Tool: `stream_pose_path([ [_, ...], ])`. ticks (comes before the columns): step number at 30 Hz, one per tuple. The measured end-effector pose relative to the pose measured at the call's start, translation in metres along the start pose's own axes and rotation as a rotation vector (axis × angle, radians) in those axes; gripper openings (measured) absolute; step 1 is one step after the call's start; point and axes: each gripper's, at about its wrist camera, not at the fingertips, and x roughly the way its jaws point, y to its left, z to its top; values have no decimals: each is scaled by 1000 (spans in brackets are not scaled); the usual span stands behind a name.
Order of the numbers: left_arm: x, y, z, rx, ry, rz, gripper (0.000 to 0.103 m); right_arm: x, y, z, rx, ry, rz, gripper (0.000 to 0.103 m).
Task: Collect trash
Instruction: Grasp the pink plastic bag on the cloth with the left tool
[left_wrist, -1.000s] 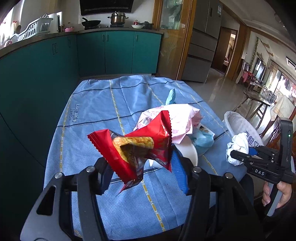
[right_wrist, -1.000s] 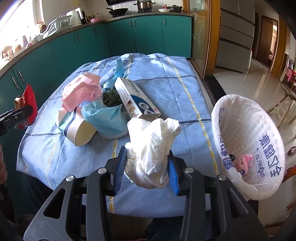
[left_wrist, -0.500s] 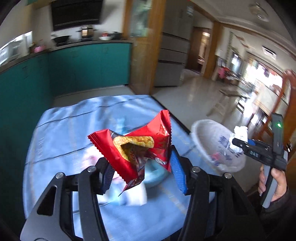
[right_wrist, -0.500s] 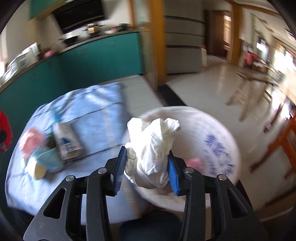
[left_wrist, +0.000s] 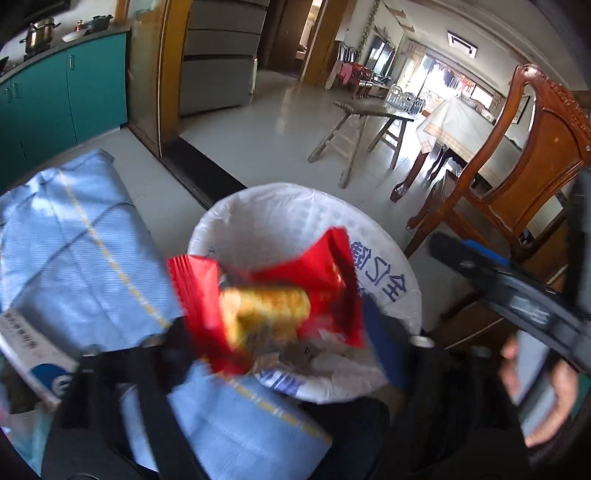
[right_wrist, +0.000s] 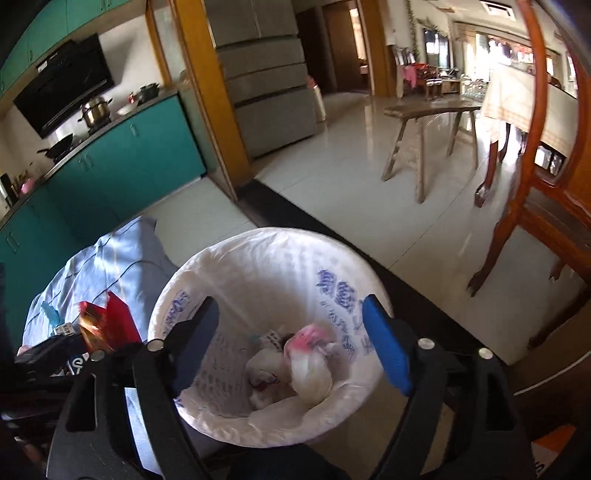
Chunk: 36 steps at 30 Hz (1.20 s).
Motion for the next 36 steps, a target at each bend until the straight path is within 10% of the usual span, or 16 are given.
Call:
stream_pose_path([
  [7,-21,21,-23,-19,12,145,91,7,-10,-18,-17,47,0,82],
  [13,-129,66,-54,-41,-187,808,100,24,32,-31,-93,103,77,82],
  [20,-144,150,-86,-286,-28,693,96,37,119,-58,-235,186,244,82],
  [23,-144,160,-99,-313,-1,652,51,34,163,-71,-346,207,289,82],
  [28,-155,161,-116,-314,-28,597,20,15,200,-80,-466,168,324,82],
  [36,-222,168,-134,-374,-152,574,16,-3,245,-90,-567,159,428,82],
])
